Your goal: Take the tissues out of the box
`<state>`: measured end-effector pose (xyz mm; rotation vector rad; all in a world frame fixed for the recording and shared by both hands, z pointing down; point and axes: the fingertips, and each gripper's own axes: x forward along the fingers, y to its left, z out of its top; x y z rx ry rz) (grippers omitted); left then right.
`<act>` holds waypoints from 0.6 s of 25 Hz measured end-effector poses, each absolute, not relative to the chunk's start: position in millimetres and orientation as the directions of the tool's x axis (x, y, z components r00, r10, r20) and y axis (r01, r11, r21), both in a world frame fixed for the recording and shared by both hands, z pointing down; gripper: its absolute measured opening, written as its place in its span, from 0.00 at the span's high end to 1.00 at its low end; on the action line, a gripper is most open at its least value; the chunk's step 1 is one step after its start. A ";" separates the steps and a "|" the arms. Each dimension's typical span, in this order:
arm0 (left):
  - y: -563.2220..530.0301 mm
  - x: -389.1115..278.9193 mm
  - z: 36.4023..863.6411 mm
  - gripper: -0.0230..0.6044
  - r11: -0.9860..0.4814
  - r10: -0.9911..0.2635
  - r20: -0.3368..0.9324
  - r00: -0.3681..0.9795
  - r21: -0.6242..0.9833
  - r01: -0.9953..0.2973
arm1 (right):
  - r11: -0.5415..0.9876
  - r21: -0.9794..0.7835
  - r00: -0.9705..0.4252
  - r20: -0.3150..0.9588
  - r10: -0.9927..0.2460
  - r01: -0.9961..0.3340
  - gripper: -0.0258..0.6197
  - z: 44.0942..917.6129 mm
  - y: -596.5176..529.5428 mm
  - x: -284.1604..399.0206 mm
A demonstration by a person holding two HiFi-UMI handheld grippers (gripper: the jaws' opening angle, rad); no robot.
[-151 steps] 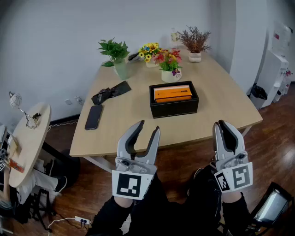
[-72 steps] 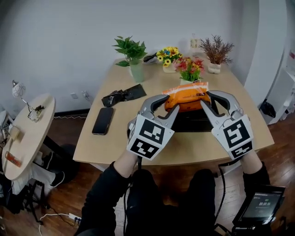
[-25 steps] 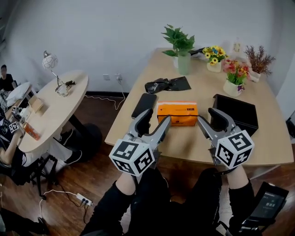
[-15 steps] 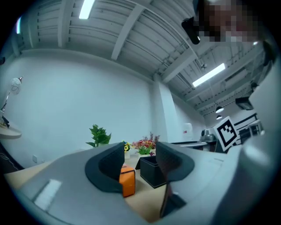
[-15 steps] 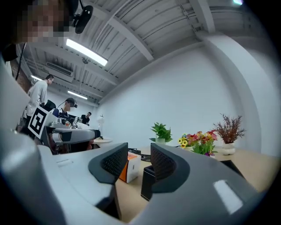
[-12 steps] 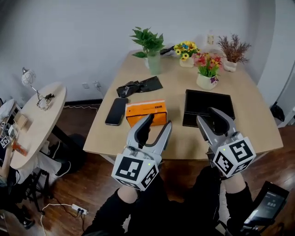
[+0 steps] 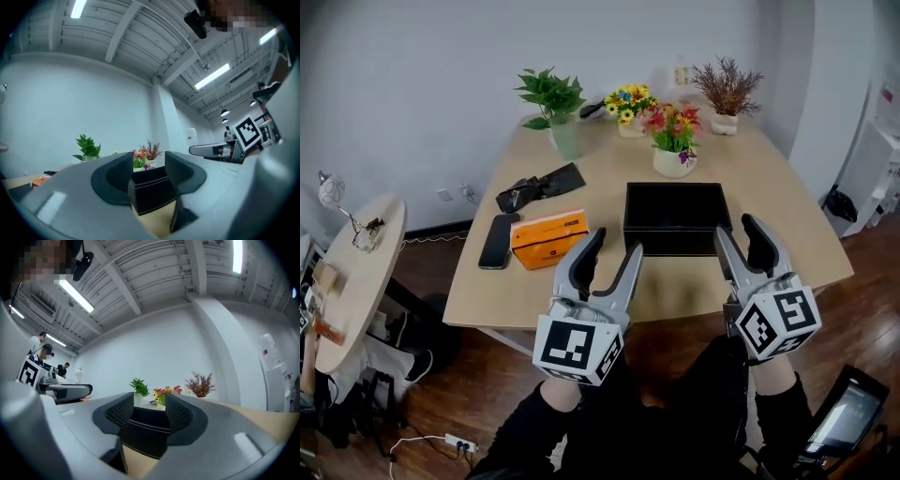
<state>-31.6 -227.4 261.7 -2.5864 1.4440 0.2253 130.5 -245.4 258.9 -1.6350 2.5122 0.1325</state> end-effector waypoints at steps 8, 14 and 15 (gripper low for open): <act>-205.5 2.9 248.3 0.72 -0.515 -0.769 -0.343 0.539 -0.168 -0.841 | 0.379 0.091 -0.386 -0.345 -0.856 -0.921 0.63 232.7 -207.3 137.7; -198.3 1.8 243.8 0.72 -0.495 -0.770 -0.357 0.528 -0.187 -0.848 | 0.338 0.148 -0.369 -0.398 -0.840 -0.929 0.64 221.7 -198.4 132.4; -197.0 -0.1 242.5 0.72 -0.486 -0.772 -0.360 0.523 -0.194 -0.852 | 0.332 0.160 -0.368 -0.404 -0.837 -0.930 0.64 221.3 -197.0 129.5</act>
